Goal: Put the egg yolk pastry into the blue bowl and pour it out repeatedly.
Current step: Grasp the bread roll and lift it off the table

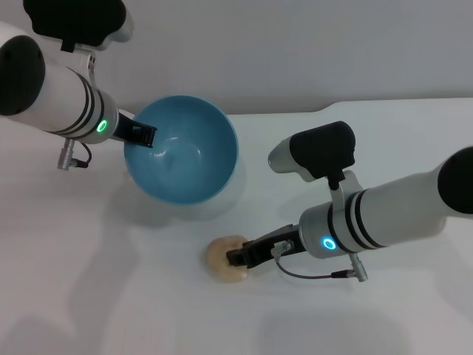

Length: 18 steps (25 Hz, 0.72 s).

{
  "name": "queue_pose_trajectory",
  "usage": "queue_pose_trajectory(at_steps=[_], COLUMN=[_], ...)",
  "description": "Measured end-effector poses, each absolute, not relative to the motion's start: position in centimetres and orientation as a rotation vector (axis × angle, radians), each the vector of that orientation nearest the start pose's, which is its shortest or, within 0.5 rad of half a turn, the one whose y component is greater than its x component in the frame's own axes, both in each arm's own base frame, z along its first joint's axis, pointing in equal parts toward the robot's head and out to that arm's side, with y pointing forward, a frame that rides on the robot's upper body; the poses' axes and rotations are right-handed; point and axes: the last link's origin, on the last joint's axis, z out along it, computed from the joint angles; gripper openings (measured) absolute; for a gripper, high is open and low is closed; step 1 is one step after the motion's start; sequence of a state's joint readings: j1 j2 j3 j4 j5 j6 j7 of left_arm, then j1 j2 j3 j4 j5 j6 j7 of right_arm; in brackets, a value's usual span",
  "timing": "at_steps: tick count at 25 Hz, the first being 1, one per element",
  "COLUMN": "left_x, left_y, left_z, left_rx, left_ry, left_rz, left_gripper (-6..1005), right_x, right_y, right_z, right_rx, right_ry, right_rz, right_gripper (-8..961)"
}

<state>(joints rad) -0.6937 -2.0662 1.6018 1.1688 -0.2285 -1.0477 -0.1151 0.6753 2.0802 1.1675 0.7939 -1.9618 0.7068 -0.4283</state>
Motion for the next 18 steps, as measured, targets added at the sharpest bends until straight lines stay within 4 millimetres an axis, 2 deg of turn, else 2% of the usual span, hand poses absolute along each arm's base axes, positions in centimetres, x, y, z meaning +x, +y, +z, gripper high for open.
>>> queue_pose_trajectory(at_steps=[6,11,18], left_x=[-17.6,-17.6,-17.6], left_y=[42.0,41.9,41.8], left_z=[-1.7,-2.0,-2.2], left_rx=[-1.999,-2.005,-2.013], left_ry=[-1.084,-1.077,-1.067], left_rz=[0.233,0.242,0.25], left_gripper=[4,4,5], right_x=[19.8,20.2,20.3], right_y=[34.9,35.0,35.0], right_z=[-14.4,-14.4,-14.5], right_rx=[-2.506,-2.49,-2.482], right_ry=[1.279,1.283,1.266], right_rz=[-0.043,-0.045,-0.036], right_gripper=[288,168,116])
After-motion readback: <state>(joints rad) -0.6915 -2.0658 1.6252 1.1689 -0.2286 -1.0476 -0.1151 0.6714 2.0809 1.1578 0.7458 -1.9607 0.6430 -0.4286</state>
